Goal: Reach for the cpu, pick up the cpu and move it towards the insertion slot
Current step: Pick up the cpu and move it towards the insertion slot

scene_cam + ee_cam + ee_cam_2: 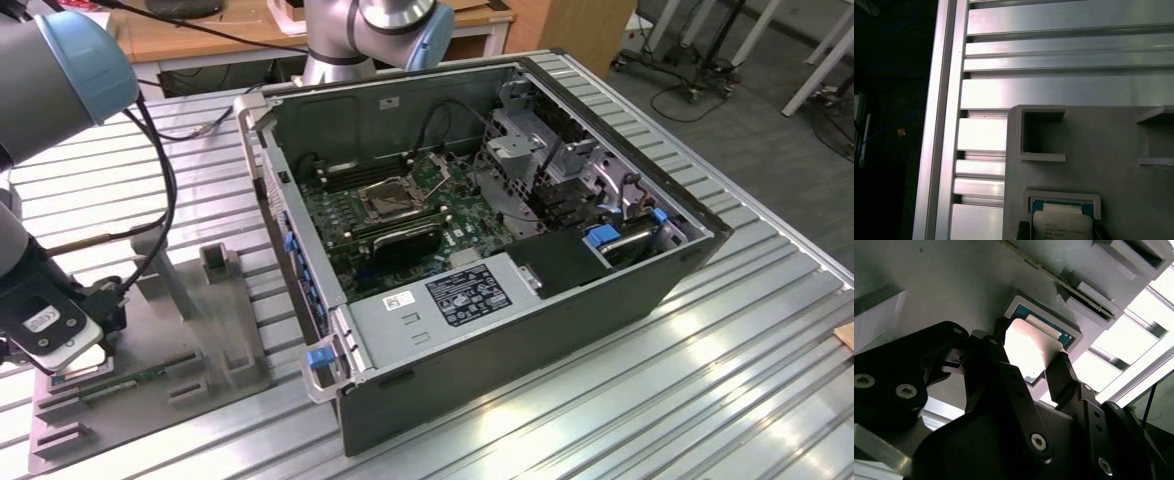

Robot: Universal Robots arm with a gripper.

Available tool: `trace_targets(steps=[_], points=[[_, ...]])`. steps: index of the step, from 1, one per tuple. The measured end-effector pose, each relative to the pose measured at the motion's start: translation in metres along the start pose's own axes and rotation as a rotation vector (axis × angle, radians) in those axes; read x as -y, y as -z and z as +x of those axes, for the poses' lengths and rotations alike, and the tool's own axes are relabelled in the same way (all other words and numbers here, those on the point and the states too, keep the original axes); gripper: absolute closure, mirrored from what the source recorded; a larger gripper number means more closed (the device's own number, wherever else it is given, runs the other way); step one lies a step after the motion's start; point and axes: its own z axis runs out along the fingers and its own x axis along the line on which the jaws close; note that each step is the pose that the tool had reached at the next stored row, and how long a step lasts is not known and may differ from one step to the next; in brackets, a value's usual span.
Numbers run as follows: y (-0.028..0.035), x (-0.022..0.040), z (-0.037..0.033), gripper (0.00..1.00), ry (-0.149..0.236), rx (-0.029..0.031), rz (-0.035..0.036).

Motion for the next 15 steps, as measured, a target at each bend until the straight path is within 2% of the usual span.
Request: trace_targets(steps=[11,15], points=[[0.0015,-0.0001,0.0,0.41,0.0,0.0,0.0],[0.0016,-0.0001,0.0,0.46,0.0,-0.0001,0.0]])
